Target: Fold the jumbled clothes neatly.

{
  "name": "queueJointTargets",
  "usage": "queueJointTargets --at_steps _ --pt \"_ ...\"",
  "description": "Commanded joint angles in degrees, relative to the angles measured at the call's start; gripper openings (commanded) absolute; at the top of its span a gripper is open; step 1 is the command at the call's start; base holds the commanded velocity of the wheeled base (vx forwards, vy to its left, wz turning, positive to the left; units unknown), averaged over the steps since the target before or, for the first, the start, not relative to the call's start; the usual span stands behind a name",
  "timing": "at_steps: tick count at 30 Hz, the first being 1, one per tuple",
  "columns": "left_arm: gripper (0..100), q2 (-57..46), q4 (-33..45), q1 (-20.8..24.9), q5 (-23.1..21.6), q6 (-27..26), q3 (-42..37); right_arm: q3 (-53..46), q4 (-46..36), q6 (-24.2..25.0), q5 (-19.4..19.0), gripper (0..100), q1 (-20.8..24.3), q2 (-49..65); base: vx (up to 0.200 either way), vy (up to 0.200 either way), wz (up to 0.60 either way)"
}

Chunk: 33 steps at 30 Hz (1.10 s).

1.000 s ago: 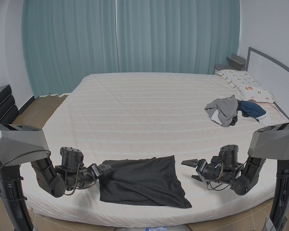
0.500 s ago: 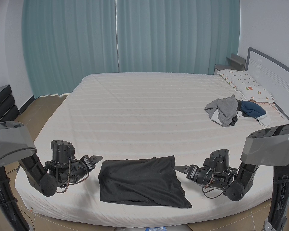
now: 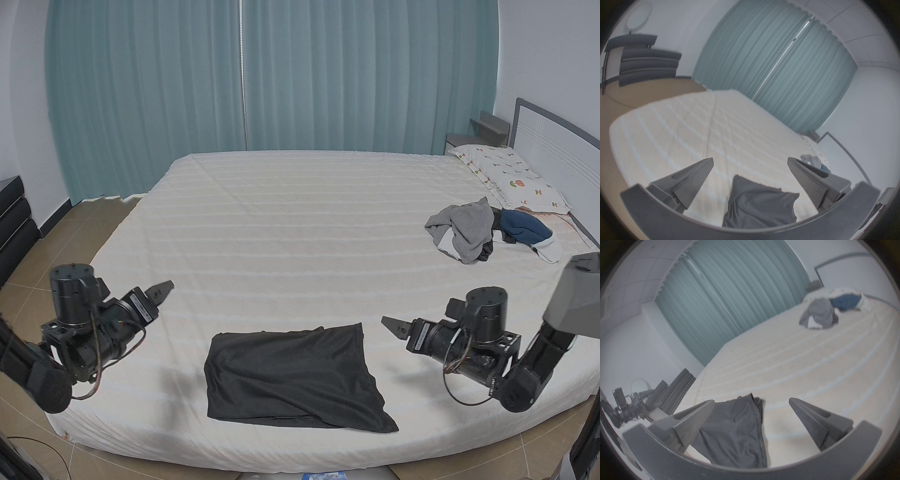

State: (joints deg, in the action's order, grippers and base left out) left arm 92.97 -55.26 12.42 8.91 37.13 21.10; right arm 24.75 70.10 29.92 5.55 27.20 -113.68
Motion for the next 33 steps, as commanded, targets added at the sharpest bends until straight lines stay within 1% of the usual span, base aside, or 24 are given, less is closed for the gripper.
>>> queueJointTargets --at_steps 1,2,3,4,6,8,10,11,12,13,14,15,16,18,20,21,23,25,27,29,33 --pt "100 -22.39 5.51 -2.67 4.10 -8.39 -1.50 -11.83 0.04 -9.96 2.28 100 -1.01 22.27 0.000 0.000 0.00" --pt "100 -25.90 8.59 -2.84 4.10 -10.24 -1.33 -13.15 -0.40 -10.93 2.28 100 -1.62 25.35 0.000 0.000 0.00" --pt "100 -25.90 8.59 -2.84 4.10 -10.24 -1.33 -13.15 -0.40 -10.93 2.28 100 -1.62 25.35 0.000 0.000 0.00" --pt "100 -32.67 14.83 -2.93 4.18 -13.05 -0.45 -15.08 -1.28 -13.22 2.28 100 -3.03 31.24 0.000 0.000 0.00" --pt "100 -38.39 20.63 -2.93 4.18 -14.90 1.31 -16.66 -3.21 -16.47 2.28 100 -4.79 36.51 0.000 0.000 0.00" --pt "100 -44.01 27.49 -2.93 4.27 -16.30 3.33 -18.33 -6.20 -20.51 2.19 100 -6.63 43.28 0.000 0.000 0.00" --pt "100 -47.61 32.23 -2.93 4.89 -16.65 4.56 -19.03 -9.10 -22.45 2.01 100 -7.51 48.46 0.000 0.000 0.00" --pt "100 -47.97 32.67 -2.93 4.98 -16.65 4.65 -19.03 -9.36 -22.53 1.92 100 -7.51 48.90 0.000 0.000 0.00" --pt "100 -50.25 35.66 -2.93 5.94 -16.92 5.53 -19.21 -12.00 -23.32 1.92 100 -7.95 52.42 0.000 0.000 0.00" --pt "100 -53.15 39.44 -2.84 7.44 -17.62 6.50 -19.03 -16.75 -24.03 1.84 100 -8.65 57.69 0.000 0.000 0.00" --pt "100 -53.59 39.88 -2.84 7.70 -17.71 6.58 -19.03 -17.63 -24.03 1.84 100 -8.83 58.57 0.000 0.000 0.00" --pt "100 -56.05 41.99 -2.84 8.49 -18.41 7.02 -18.68 -22.55 -24.29 1.57 100 -9.88 63.14 0.000 0.000 0.00" --pt "100 -56.93 42.52 -2.84 8.75 -18.59 7.20 -18.51 -24.48 -24.38 1.48 100 -10.32 64.90 0.000 0.000 0.00" --pt "100 -60.53 45.50 -2.93 9.55 -19.11 7.99 -17.89 -31.78 -24.55 0.69 100 -12.34 71.23 0.000 0.000 0.00" --pt "100 -63.52 48.49 -3.02 10.78 -20.17 8.34 -17.10 -37.66 -24.73 -1.15 100 -14.10 76.06 0.000 0.000 0.00" --pt "100 -65.98 50.78 -3.02 11.92 -21.66 8.43 -16.40 -42.23 -24.91 -3.09 100 -15.60 79.40 0.000 0.000 0.00" --pt "100 -67.74 52.10 -3.02 12.53 -22.81 8.34 -15.96 -45.57 -25.43 -4.40 100 -16.91 81.86 0.000 0.000 0.00" --pt "100 -72.22 54.47 -3.02 13.06 -24.83 8.25 -14.55 -54.01 -27.89 -7.66 100 -20.43 88.10 0.000 0.000 0.00" --pt "100 -74.51 55.79 -3.11 14.12 -26.23 8.43 -13.15 -59.46 -29.92 -9.33 100 -22.10 92.41 0.000 0.000 0.00" --pt "100 -77.06 57.46 -3.28 15.43 -27.90 8.52 -11.21 -65.35 -32.03 -9.77 100 -22.36 96.89 0.000 0.000 0.00" --pt "100 -81.89 63.17 -4.86 15.43 -28.70 9.13 -7.08 -76.60 -34.57 -9.41 100 -22.28 103.75 0.000 0.000 0.00"
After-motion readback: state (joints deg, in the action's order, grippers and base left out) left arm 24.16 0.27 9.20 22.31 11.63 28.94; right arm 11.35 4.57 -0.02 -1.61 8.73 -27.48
